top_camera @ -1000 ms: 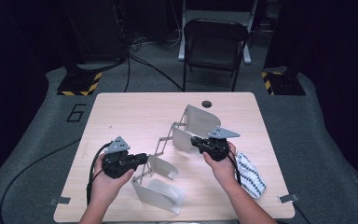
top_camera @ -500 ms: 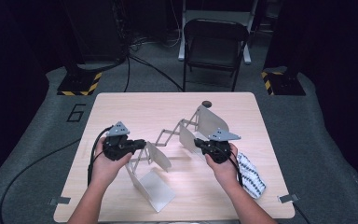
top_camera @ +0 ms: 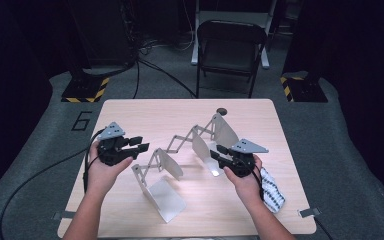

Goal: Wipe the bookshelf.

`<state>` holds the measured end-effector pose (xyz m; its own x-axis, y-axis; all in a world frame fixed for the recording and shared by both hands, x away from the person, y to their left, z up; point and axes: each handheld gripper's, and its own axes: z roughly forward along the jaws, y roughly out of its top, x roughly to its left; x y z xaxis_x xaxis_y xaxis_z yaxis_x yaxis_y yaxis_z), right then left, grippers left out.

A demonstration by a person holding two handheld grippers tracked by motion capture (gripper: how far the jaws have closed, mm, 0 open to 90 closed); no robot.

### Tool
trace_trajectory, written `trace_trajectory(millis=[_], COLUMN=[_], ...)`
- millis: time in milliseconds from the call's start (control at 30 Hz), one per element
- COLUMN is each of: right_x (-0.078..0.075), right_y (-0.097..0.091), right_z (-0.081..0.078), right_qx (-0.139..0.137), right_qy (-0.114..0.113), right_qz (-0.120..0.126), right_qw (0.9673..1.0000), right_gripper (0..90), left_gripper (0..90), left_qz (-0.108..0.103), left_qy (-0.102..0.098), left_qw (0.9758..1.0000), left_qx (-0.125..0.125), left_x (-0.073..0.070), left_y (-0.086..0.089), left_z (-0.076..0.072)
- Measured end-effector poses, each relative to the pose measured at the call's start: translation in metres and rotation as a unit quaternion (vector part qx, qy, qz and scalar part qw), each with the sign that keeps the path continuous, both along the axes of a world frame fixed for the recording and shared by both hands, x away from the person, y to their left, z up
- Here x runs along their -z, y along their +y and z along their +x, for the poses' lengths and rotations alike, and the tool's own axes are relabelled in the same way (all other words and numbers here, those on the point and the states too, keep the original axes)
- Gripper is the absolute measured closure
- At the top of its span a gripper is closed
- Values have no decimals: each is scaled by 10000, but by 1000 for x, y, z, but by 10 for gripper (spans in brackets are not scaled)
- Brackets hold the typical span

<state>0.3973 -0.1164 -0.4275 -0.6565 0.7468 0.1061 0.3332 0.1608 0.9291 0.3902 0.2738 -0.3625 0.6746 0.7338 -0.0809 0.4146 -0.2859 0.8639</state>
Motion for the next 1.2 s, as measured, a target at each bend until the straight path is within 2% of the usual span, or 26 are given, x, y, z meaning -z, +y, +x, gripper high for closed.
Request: trace_trajectory(millis=[67,100,167,200,233,300,333,367,433,500,533,567,633,667,733,767,800,833,867,900,967,1033,1200], right_x=[-3,-3,-9,-11,-15,-20,-23,-24,-26,-23,-21,-19,-13,-11,-10,-7,-6,-6,-6,-5,-4,-3,-4], right_y=[-4,-4,-12,-15,-19,-26,-31,-34,-41,-45,-47,-47,-46,-46,-45,-43,-42,-43,-43,-42,-42,-43,-45], right_z=[-2,-2,-7,-7,-8,-9,-10,-11,-7,-3,0,3,9,11,14,21,24,27,27,32,33,31,21], right_qx=[12,12,225,281,410,567,734,835,1079,1184,1184,1195,1195,1189,1188,1119,1115,1071,1071,979,966,983,1059], right_qy=[-133,-133,-296,-369,-489,-631,-754,-781,-887,-852,-755,-693,-585,-535,-501,-362,-313,-279,-279,-115,-20,-2,-5], right_qz=[6,6,-6,1,34,86,99,118,102,96,68,54,0,-60,-105,-215,-268,-306,-306,-299,-308,-258,-355], right_qw=[9999,9999,9993,9989,9980,9964,9944,9934,9901,9893,9901,9904,9911,9914,9916,9928,9929,9934,9934,9947,9948,9948,9937], right_gripper=[604,604,564,545,534,509,495,484,465,458,458,458,473,487,506,587,635,695,695,805,871,872,871], left_gripper=[600,605,612,612,613,638,645,658,676,734,781,821,887,890,893,894,896,897,898,898,898,898,898], left_qz=[-60,-60,-162,-162,-264,-219,-186,-93,-35,-16,-68,58,143,165,206,287,287,376,376,401,361,332,250], left_qy=[86,86,258,258,432,524,571,611,694,711,755,677,614,674,674,635,635,558,558,531,519,489,483], left_qw=[9999,9999,9995,9995,9987,9983,9981,9980,9974,9973,9970,9976,9978,9974,9974,9975,9975,9977,9977,9978,9980,9982,9984], left_qx=[-37,-37,-71,-71,-112,-133,-150,-128,-169,-157,-125,-149,-208,-181,-164,-106,-106,-61,-61,-47,-70,-93,-131], left_x=[0,0,4,4,8,11,12,13,15,16,16,15,14,13,13,12,12,12,12,12,13,13,14], left_y=[5,5,9,9,10,9,8,8,6,6,5,4,2,2,2,2,2,2,2,4,7,10,18], left_z=[-13,-13,-26,-26,-34,-38,-39,-39,-39,-39,-39,-39,-37,-37,-36,-33,-33,-31,-31,-28,-24,-19,-4])
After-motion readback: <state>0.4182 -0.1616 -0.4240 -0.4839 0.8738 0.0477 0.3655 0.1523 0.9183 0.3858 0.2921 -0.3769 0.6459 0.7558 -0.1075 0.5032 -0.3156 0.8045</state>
